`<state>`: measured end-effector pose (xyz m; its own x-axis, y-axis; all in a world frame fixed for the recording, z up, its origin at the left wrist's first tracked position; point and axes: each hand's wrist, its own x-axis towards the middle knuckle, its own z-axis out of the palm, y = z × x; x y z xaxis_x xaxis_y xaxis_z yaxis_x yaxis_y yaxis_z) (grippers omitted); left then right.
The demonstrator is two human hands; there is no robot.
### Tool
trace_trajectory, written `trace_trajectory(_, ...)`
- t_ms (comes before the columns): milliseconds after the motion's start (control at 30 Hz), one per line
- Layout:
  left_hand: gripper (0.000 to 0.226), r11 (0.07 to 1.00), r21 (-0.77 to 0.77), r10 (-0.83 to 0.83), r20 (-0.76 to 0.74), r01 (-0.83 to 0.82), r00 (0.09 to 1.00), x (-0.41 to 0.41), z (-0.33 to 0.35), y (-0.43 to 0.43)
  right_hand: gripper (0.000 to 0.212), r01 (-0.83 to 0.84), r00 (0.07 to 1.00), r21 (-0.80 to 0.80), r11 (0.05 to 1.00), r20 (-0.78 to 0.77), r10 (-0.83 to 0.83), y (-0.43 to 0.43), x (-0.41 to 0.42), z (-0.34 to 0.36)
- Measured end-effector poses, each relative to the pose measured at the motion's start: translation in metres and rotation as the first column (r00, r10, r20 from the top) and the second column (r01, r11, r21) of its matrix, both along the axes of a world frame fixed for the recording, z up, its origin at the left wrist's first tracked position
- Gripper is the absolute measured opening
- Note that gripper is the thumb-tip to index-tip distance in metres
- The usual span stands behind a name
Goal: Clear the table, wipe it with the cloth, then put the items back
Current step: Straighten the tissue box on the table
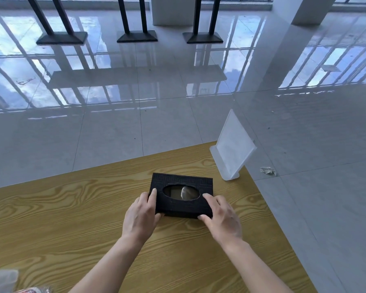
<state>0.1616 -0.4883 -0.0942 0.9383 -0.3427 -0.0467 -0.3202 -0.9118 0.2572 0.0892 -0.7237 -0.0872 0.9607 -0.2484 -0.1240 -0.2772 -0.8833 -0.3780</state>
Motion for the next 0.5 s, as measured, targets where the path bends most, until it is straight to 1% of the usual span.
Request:
trace_trajectory(133,0.081,0.998,-0.049,0.040,-0.053,-0.043,0.998,0.000,0.001,-0.007,0.061,0.014,1.000,0.005,1.000,0.010,-0.014,-0.006,0.008,0.000)
trace_trajectory(500,0.075,0.985,-0.122,0.110,-0.127,-0.125,0.986,0.012,0.008,-0.026,0.059,-0.012,1.000,0.003,1.000,0.012,0.012,-0.030,0.046,0.006)
